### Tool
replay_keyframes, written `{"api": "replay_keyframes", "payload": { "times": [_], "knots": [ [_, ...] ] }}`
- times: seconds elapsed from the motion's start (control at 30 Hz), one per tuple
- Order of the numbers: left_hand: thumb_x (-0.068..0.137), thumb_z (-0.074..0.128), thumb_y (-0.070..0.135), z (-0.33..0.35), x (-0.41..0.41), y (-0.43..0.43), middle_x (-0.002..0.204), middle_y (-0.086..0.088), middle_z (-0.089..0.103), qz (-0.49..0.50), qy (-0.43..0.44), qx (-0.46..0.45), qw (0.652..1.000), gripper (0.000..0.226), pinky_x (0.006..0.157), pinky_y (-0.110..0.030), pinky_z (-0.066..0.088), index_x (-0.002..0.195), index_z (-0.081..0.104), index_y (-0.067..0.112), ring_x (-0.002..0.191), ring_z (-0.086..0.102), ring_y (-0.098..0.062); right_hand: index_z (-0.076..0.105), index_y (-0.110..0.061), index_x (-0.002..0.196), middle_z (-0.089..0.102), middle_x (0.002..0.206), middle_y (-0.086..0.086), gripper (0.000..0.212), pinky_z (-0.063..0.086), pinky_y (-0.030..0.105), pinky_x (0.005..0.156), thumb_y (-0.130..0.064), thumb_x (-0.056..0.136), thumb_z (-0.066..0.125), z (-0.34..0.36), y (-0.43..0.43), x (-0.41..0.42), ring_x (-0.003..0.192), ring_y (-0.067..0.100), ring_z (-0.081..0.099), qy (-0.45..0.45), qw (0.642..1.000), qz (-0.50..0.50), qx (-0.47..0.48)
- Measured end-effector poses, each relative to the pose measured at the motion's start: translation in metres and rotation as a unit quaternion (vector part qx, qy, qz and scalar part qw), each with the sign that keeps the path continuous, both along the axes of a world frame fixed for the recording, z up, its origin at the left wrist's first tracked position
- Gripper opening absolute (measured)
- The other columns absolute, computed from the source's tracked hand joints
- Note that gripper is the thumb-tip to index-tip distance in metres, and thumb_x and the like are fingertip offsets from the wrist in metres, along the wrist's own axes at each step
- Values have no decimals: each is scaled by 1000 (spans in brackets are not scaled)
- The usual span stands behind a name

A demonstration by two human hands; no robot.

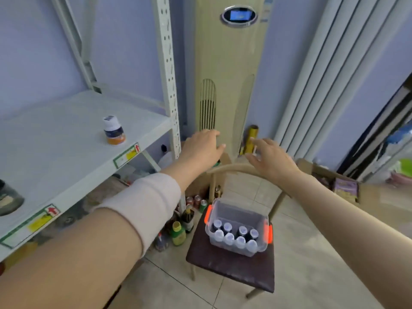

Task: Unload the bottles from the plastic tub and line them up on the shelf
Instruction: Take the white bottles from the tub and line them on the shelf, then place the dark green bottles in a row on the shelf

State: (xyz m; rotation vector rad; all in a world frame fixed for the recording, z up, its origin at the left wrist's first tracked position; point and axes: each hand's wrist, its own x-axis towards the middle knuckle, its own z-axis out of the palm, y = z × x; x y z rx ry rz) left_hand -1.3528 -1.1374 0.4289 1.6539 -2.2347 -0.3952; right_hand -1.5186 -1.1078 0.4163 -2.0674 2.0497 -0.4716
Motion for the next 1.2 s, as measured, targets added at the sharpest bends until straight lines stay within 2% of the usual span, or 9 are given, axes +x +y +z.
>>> {"api": "replay_keyframes", "payload": {
  "times": [0.23, 0.33, 0.5, 0.63, 0.83, 1.0, 1.07, 1.13, 1.2],
  "knots": [
    [94, 45, 34, -94, -91, -48, 138, -8, 48, -98, -30, 88, 991, 45, 102, -39, 39, 134, 42, 14, 126, 46, -27, 36, -16, 139, 44, 140, 10, 51, 40, 39, 101, -33, 93, 48, -98, -13, -78, 126, 28, 46, -7, 990, -100, 100],
    [95, 43, 33, -145, -112, -72, 142, -7, 44, -134, -53, 140, 980, 45, 106, -39, 33, 135, 41, 13, 130, 41, -25, 37, -14, 138, 42, 141, 8, 50, 38, 37, 102, -29, 92, 50, -150, -25, -95, 128, 26, 44, -22, 982, -115, 149],
    [95, 43, 33, -243, -133, -103, 141, -6, 45, -151, -74, 243, 955, 44, 102, -36, 35, 134, 41, 15, 128, 43, -24, 33, -15, 141, 38, 144, 8, 51, 31, 30, 103, -24, 93, 48, -245, -42, -109, 132, 26, 38, -48, 954, -133, 265],
    [95, 44, 31, -327, -145, -106, 144, -3, 41, -148, -93, 334, 926, 44, 105, -36, 34, 136, 39, 20, 131, 40, -24, 31, -16, 141, 35, 146, 8, 54, 33, 32, 105, -19, 91, 50, -318, -46, -109, 131, 27, 39, -84, 925, -146, 342],
    [93, 48, 30, -426, -165, -109, 139, -1, 47, -157, -110, 368, 910, 42, 101, -35, 37, 134, 42, 21, 126, 45, -23, 27, -15, 143, 31, 147, 3, 57, 39, 31, 97, -16, 91, 51, -412, -71, -119, 131, 23, 38, -61, 911, -125, 389],
    [90, 53, 34, -487, -171, -107, 143, -1, 42, -149, -112, 386, 904, 52, 104, -34, 36, 137, 37, 20, 131, 40, -21, 29, -1, 136, 33, 140, 17, 56, 36, 31, 103, 4, 84, 49, -471, -83, -116, 132, 31, 31, 48, 905, -43, 420],
    [90, 54, 33, -500, -173, -104, 142, 0, 42, -148, -108, 388, 903, 53, 101, -33, 35, 137, 37, 20, 131, 39, -20, 42, 6, 124, 44, 129, 23, 44, 42, 29, 95, 1, 82, 54, -479, -87, -111, 123, 34, 41, 88, 911, -32, 401],
    [90, 54, 30, -510, -174, -102, 141, 0, 42, -144, -113, 372, 910, 50, 98, -33, 37, 136, 38, 21, 131, 37, -20, 61, 4, 98, 61, 101, 21, 40, 51, 23, 71, -9, 63, 77, -485, -92, -110, 97, 29, 61, 126, 914, -37, 385],
    [90, 55, 24, -518, -175, -102, 138, 1, 43, -135, -109, 357, 918, 46, 92, -34, 40, 133, 39, 22, 129, 37, -20, 65, -3, 83, 65, 84, 14, 43, 50, 20, 58, -14, 46, 85, -487, -98, -111, 79, 24, 65, 130, 922, -37, 363]
  ]
}}
